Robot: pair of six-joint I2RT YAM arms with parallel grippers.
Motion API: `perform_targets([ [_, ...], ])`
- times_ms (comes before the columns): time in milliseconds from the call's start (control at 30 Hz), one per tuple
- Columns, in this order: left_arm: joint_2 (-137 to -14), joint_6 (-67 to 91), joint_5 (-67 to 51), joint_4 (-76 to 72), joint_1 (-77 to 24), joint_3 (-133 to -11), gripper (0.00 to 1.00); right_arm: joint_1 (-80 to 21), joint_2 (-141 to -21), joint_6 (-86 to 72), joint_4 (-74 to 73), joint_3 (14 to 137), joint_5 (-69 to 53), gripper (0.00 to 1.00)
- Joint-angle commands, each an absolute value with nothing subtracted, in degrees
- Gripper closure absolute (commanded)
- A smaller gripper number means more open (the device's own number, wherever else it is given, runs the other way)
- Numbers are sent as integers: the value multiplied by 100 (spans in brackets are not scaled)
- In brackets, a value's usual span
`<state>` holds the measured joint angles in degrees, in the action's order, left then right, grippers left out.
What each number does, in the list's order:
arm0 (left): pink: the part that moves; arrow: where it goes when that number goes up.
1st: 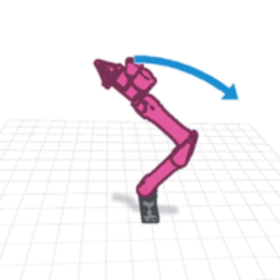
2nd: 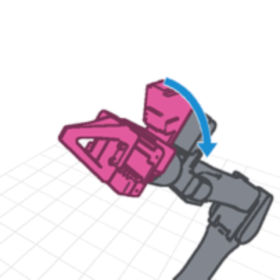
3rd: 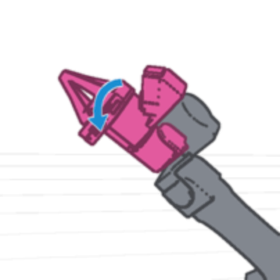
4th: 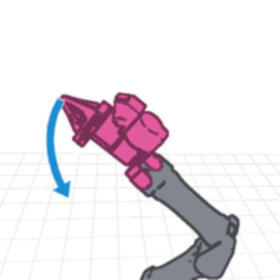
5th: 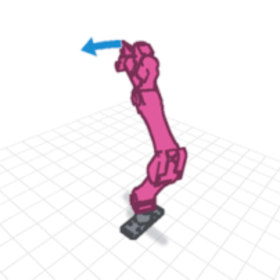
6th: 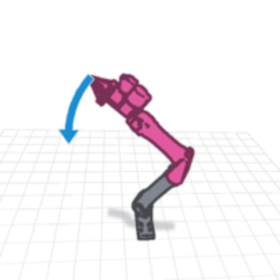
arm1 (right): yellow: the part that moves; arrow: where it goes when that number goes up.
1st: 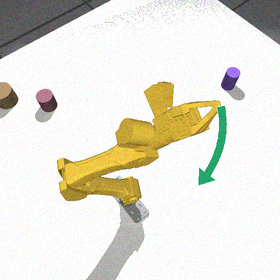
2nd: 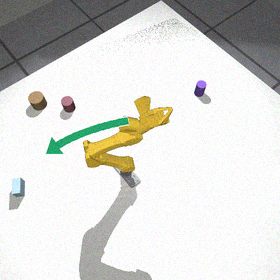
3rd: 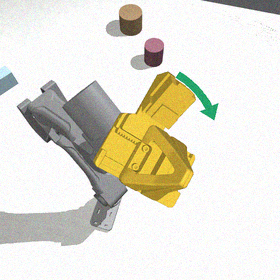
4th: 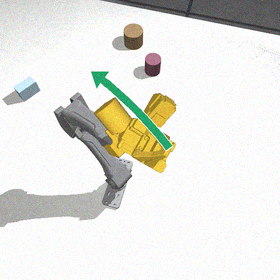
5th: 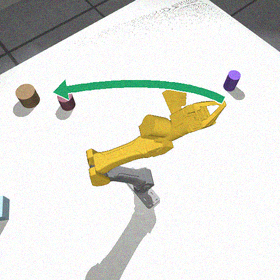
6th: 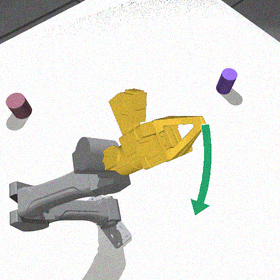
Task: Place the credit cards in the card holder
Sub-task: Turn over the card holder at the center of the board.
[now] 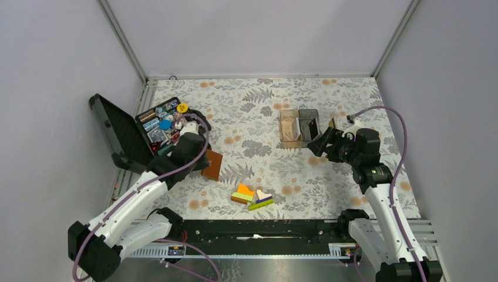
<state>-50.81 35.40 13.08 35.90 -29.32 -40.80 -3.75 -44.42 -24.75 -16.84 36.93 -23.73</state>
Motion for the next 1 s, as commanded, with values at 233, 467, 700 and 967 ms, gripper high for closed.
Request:
perform_targets([
  [233,-6789,3353,4074,4270,-4440,-5512,100,-369,-4307,-2426,-1597,3606,-2386,13],
  [467,-7745,3454,5113,4788,-4990,-5964,100,-369,-4298,-2423,-1597,3583,-2342,13],
  [700,-8605,3679,5441,5109,-5448,-6234,100,-365,-4319,-2442,-1565,3544,-2320,13],
  [967,-9078,3993,5186,5085,-5717,-6287,93,-370,-4315,-2449,-1571,3543,-2307,13],
])
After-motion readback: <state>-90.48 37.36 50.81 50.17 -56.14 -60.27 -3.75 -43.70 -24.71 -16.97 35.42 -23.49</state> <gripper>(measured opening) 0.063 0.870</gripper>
